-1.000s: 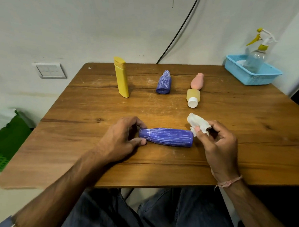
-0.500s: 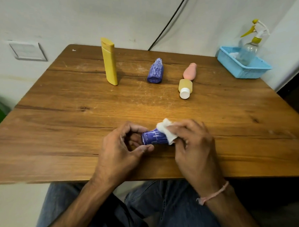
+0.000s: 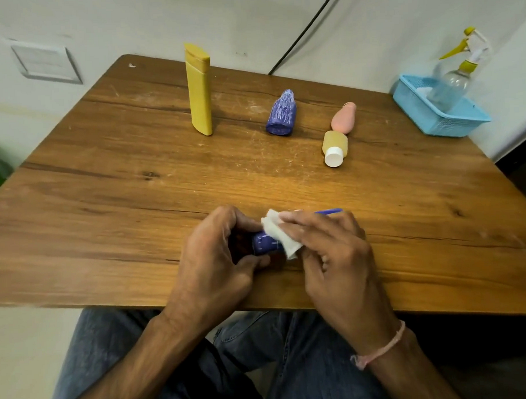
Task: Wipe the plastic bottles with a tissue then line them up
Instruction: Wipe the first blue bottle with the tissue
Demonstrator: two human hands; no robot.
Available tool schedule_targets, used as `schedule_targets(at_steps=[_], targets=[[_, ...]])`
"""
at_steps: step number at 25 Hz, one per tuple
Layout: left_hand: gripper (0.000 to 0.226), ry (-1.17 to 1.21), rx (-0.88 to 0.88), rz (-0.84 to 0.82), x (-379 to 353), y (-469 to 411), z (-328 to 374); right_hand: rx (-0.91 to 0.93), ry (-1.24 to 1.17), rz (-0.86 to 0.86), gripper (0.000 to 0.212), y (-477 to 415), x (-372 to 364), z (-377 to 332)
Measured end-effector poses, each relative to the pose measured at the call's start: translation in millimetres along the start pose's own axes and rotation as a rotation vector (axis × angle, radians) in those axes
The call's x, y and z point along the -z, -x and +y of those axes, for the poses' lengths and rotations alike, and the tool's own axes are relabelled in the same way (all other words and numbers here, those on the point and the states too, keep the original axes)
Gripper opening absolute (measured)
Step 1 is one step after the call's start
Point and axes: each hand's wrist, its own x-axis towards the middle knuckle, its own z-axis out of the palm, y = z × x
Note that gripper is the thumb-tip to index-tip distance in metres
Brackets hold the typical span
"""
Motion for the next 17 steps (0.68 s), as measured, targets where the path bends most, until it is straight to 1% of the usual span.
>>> schedule_targets(at_steps=[3, 4, 5, 7, 9, 10, 12, 13, 14, 15, 17], targets=[[0.073, 0.057, 0.008, 0.027, -1, -1, 4, -0.206, 0.154, 0.077, 0.04, -12, 11, 24], [0.079, 0.058, 0.001, 0.036, -2, -1, 5, -0.216, 0.151, 0.089, 0.04, -12, 9, 19], [0.082, 0.052, -0.013, 0.042, -3, 0, 4, -0.18, 0.125, 0.075, 0.04, -10, 3, 7], [0.081, 0.076, -0.04, 0.062, -4, 1, 3, -0.044, 0.017, -0.006, 0.042, 3, -12, -20], [0.079, 0.101, -0.046, 0.071, -3, 2, 2, 0.042, -0.066, -0.048, 0.044, 6, -13, -22], [0.081, 0.099, -0.037, 0.062, -3, 1, 2, 0.026, -0.054, -0.031, 0.046, 2, -10, -13], [0.086, 0.09, -0.007, 0.047, -3, 0, 2, -0.088, 0.036, 0.052, 0.047, -8, -2, 9], [0.086, 0.088, -0.001, 0.044, -3, 0, 2, -0.143, 0.07, 0.08, 0.045, -11, 1, 14], [0.086, 0.085, -0.002, 0.043, -3, 0, 2, -0.157, 0.082, 0.085, 0.044, -11, -1, 10], [0.085, 0.078, -0.01, 0.047, -3, 0, 1, -0.128, 0.062, 0.065, 0.043, -9, -6, 2], [0.078, 0.078, -0.039, 0.067, -3, 2, 1, 0.014, -0.053, -0.024, 0.044, 4, -16, -21]])
